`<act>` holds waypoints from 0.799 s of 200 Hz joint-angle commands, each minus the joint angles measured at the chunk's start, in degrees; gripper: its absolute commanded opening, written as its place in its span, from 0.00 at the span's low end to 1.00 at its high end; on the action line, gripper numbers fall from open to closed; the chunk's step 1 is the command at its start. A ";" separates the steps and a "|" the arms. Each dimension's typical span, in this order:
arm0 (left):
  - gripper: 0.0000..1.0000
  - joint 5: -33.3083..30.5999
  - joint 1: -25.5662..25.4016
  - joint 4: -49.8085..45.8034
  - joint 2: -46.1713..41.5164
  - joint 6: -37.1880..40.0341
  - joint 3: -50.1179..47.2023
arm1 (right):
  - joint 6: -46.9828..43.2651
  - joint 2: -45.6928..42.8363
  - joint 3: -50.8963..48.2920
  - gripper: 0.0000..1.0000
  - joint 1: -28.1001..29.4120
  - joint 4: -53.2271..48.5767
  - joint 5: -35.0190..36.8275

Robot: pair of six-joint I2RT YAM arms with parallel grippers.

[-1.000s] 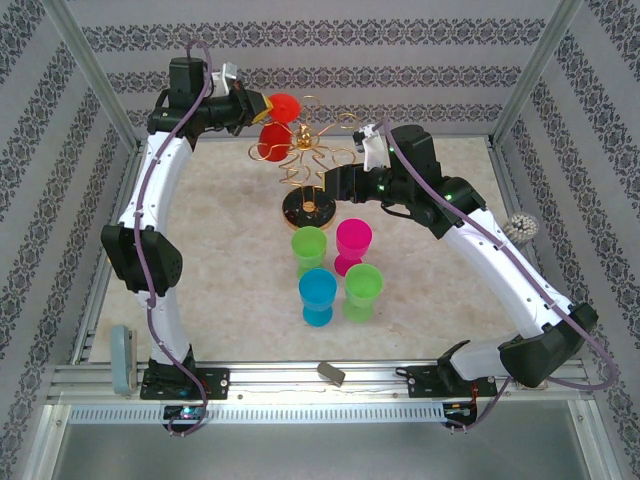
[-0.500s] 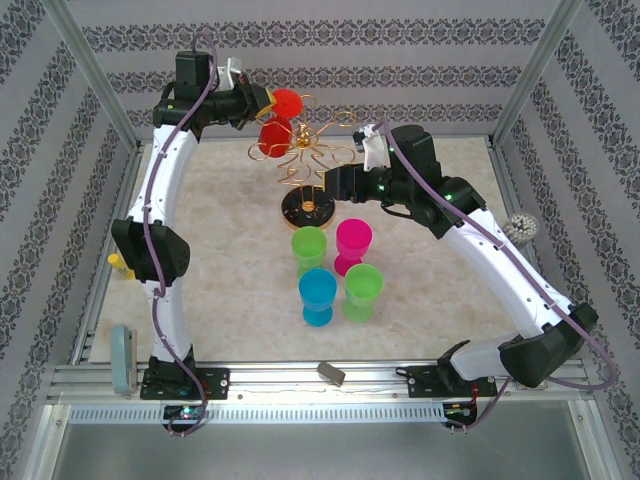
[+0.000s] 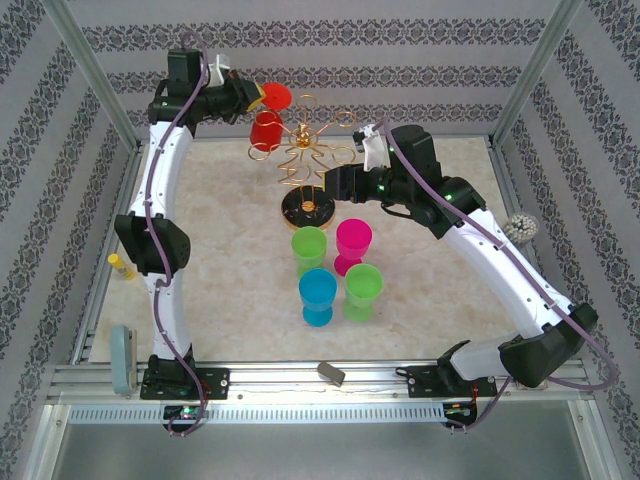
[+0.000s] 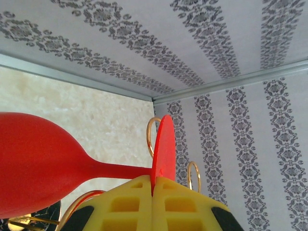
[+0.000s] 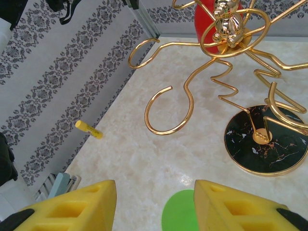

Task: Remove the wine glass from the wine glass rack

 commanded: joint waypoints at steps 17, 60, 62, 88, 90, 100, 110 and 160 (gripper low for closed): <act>0.00 0.43 3.08 1.23 0.31 -0.47 2.02 | 0.31 -1.33 1.15 0.47 0.14 0.53 0.31; 0.00 0.40 6.09 -1.12 -1.47 1.48 1.79 | 0.17 -1.62 1.20 0.47 0.16 0.36 1.11; 0.00 0.39 6.25 -1.36 -1.65 1.74 1.76 | 0.15 -1.62 1.23 0.47 0.17 0.35 1.14; 0.00 -0.62 7.75 -4.18 -4.20 5.64 -0.11 | 0.26 -1.57 1.76 0.47 0.04 -0.32 0.98; 0.00 -0.68 7.85 -4.22 -4.42 5.81 -0.41 | 0.37 -1.61 1.77 0.47 -0.01 -0.41 1.00; 0.00 -0.84 8.39 -4.32 -5.73 6.50 -1.96 | 0.38 -1.94 1.64 0.47 0.00 -0.53 1.05; 0.00 -0.80 8.98 -4.14 -7.04 7.03 -4.08 | 0.45 -2.47 1.06 0.47 -0.13 -0.23 1.15; 0.00 -0.85 11.06 2.37 -18.83 9.43 -24.63 | 0.90 -4.05 -0.60 0.47 -1.00 0.14 -0.34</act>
